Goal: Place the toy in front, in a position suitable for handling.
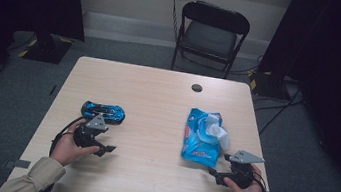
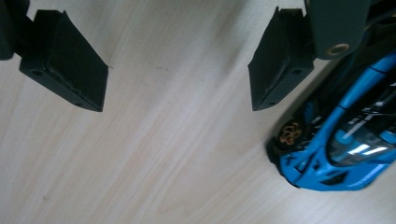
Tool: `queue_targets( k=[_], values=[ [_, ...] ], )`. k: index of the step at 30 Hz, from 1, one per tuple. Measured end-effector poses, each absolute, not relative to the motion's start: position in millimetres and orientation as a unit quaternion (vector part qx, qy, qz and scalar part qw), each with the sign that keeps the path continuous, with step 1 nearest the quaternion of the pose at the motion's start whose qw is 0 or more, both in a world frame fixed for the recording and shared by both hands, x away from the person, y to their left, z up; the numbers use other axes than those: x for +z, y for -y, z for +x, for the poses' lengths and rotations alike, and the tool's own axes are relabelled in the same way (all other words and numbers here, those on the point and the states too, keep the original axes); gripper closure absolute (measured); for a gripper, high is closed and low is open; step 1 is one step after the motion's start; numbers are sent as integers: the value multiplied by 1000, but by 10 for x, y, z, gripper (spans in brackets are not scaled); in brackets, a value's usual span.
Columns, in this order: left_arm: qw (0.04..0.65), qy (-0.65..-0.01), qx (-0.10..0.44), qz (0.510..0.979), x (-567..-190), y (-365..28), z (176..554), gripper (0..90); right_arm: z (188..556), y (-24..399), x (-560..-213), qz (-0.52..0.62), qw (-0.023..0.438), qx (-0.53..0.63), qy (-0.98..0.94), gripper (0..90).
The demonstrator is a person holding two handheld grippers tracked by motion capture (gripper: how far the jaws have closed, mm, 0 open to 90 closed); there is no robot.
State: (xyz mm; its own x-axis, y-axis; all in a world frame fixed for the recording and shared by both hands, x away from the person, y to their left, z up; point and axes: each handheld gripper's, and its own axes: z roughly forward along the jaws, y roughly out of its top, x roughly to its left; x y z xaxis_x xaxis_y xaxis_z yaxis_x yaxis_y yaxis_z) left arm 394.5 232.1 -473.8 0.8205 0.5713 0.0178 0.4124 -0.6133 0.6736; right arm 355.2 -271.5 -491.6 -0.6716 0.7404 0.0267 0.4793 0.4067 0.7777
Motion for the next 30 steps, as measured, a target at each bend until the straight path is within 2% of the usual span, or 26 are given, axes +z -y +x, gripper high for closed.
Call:
queue_targets(
  k=[12, 30],
  values=[
    [347, -298, 130, 880, -4569, -2473, 4181, 180, 3511, 2782, -5048, 340, 150, 373, -850, 142],
    [354, -312, 147, 869, -4432, -2611, 4564, 163, 3516, 2792, -5051, 342, 147, 371, -851, 140]
  ],
)
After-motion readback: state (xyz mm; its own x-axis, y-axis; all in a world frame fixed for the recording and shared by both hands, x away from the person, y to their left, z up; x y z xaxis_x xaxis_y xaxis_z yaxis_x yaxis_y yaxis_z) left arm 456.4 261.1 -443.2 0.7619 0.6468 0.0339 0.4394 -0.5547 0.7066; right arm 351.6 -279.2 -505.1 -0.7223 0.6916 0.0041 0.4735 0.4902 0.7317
